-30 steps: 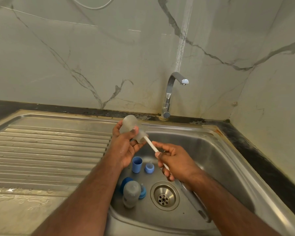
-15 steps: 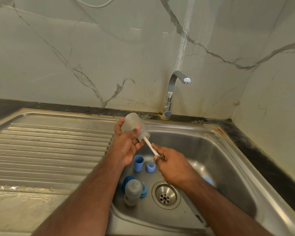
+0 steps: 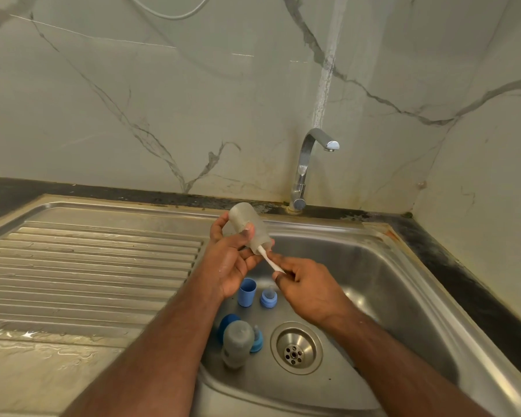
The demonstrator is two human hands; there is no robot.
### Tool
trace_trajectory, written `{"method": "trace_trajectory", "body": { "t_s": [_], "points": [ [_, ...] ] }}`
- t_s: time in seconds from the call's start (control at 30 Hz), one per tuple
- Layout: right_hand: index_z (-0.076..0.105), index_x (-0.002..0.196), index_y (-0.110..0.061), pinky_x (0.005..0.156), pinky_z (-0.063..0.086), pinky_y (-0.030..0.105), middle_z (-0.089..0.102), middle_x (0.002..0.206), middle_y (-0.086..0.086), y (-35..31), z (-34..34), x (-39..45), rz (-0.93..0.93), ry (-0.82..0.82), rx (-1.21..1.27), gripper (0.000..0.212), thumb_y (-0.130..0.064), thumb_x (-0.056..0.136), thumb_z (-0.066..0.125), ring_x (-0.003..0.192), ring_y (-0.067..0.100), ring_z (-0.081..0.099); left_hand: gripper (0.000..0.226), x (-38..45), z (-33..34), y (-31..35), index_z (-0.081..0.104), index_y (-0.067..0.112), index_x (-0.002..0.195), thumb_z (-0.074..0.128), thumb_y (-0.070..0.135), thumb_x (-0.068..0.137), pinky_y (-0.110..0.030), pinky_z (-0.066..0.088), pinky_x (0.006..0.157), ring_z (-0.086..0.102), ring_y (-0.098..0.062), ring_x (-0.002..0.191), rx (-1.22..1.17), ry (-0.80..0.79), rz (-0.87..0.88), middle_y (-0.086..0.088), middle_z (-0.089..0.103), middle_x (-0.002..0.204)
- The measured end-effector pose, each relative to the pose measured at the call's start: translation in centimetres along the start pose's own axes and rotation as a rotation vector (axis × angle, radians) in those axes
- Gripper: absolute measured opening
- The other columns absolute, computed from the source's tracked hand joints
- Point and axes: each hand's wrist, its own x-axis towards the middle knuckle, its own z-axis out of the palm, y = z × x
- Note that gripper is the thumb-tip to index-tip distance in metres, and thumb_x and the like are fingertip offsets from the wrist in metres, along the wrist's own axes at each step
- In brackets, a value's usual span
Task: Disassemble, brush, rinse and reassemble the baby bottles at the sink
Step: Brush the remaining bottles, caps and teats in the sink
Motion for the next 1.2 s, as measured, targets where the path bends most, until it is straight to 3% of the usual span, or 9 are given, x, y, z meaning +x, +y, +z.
{"method": "trace_trajectory", "body": {
  "t_s": [0.13, 0.27, 0.57, 0.7, 0.83, 0.93, 1.07, 1.13, 1.2],
  "points": [
    [0.056, 0.135, -0.046, 0.048, 0.041, 0.017, 0.061, 0.072, -0.009, 0.3, 0.0, 0.0, 0.059, 0.076, 0.295, 0.042, -0.02, 0.101, 0.055, 0.046, 0.0, 0.05, 0.061, -0.1, 0.2, 0.1, 0.041, 0.033, 0.144, 0.066, 0.008, 0.094, -0.052, 0.061, 0.084, 0.069, -0.049, 0.105, -0.051, -0.023, -0.017, -0.026, 0.057, 0.134],
    [0.054, 0.136, -0.043, 0.039, 0.037, 0.023, 0.059, 0.073, 0.006, -0.1, 0.1, -0.3, 0.127, -0.075, 0.477, 0.042, -0.017, 0.104, 0.051, 0.045, 0.01, 0.045, 0.06, -0.2, 0.2, 0.3, 0.042, 0.035, 0.143, 0.065, 0.007, 0.095, -0.054, 0.06, 0.085, 0.069, -0.049, 0.106, -0.046, -0.032, -0.032, -0.026, 0.055, 0.134],
    [0.051, 0.142, -0.04, 0.057, 0.038, 0.011, 0.052, 0.075, -0.021, 0.4, -0.3, -0.2, 0.005, 0.053, 0.166, 0.043, -0.022, 0.103, 0.052, 0.054, -0.004, 0.05, 0.064, -0.1, 0.3, -0.2, 0.039, 0.033, 0.145, 0.065, 0.006, 0.093, -0.054, 0.059, 0.087, 0.069, -0.049, 0.106, -0.046, -0.026, -0.015, -0.025, 0.057, 0.132],
    [0.042, 0.148, -0.043, 0.072, 0.049, 0.023, 0.066, 0.093, -0.005, 0.2, -0.4, -0.4, -0.11, 0.048, -0.174, 0.047, -0.025, 0.104, 0.046, 0.077, 0.007, 0.059, 0.062, -0.1, 0.1, -0.2, 0.039, 0.031, 0.144, 0.064, 0.004, 0.095, -0.052, 0.062, 0.081, 0.069, -0.049, 0.104, -0.02, -0.007, -0.008, -0.025, 0.056, 0.134],
    [0.005, 0.157, -0.044, 0.071, 0.047, 0.031, 0.042, 0.104, 0.0, -0.4, -0.4, -0.5, -0.089, 0.063, -0.515, 0.071, -0.018, 0.103, 0.043, 0.081, 0.017, 0.051, 0.06, 0.1, 0.2, -0.1, 0.04, 0.033, 0.142, 0.067, 0.008, 0.094, -0.05, 0.063, 0.079, 0.071, -0.044, 0.104, -0.05, 0.027, 0.015, -0.025, 0.056, 0.135],
    [-0.006, 0.157, -0.038, 0.074, 0.052, 0.034, 0.038, 0.11, 0.006, -1.2, 0.4, -0.7, -0.003, 0.034, -0.559, 0.084, -0.014, 0.099, 0.05, 0.088, 0.021, 0.056, 0.06, 0.2, 0.3, -0.1, 0.042, 0.033, 0.139, 0.069, 0.007, 0.093, -0.049, 0.063, 0.08, 0.072, -0.041, 0.103, -0.027, 0.052, 0.04, -0.023, 0.056, 0.135],
    [0.009, 0.159, -0.033, 0.087, 0.051, 0.037, 0.054, 0.123, 0.009, -1.2, 0.7, 0.1, 0.052, -0.026, -0.511, 0.076, -0.01, 0.097, 0.047, 0.109, 0.027, 0.058, 0.063, 0.0, 0.3, -0.4, 0.042, 0.034, 0.137, 0.068, -0.001, 0.092, -0.045, 0.064, 0.074, 0.071, -0.04, 0.105, 0.141, 0.049, 0.068, -0.019, 0.053, 0.133],
    [0.034, 0.153, -0.035, 0.074, 0.053, 0.03, 0.066, 0.106, 0.003, -0.8, 0.0, 0.4, 0.028, -0.059, -0.322, 0.06, -0.013, 0.099, 0.048, 0.09, 0.018, 0.064, 0.063, -0.2, 0.3, -0.6, 0.042, 0.036, 0.137, 0.067, -0.002, 0.092, -0.046, 0.064, 0.074, 0.071, -0.04, 0.104, 0.2, 0.03, 0.054, -0.019, 0.052, 0.134],
    [0.051, 0.142, -0.038, 0.049, 0.045, 0.026, 0.064, 0.078, 0.0, -0.1, -1.0, 0.2, 0.088, -0.106, 0.121, 0.046, -0.016, 0.102, 0.049, 0.055, 0.011, 0.055, 0.066, -0.3, 0.4, -0.6, 0.041, 0.038, 0.138, 0.067, -0.002, 0.092, -0.049, 0.063, 0.079, 0.071, -0.042, 0.104, 0.172, -0.015, 0.03, -0.021, 0.052, 0.134]
  ]
}}
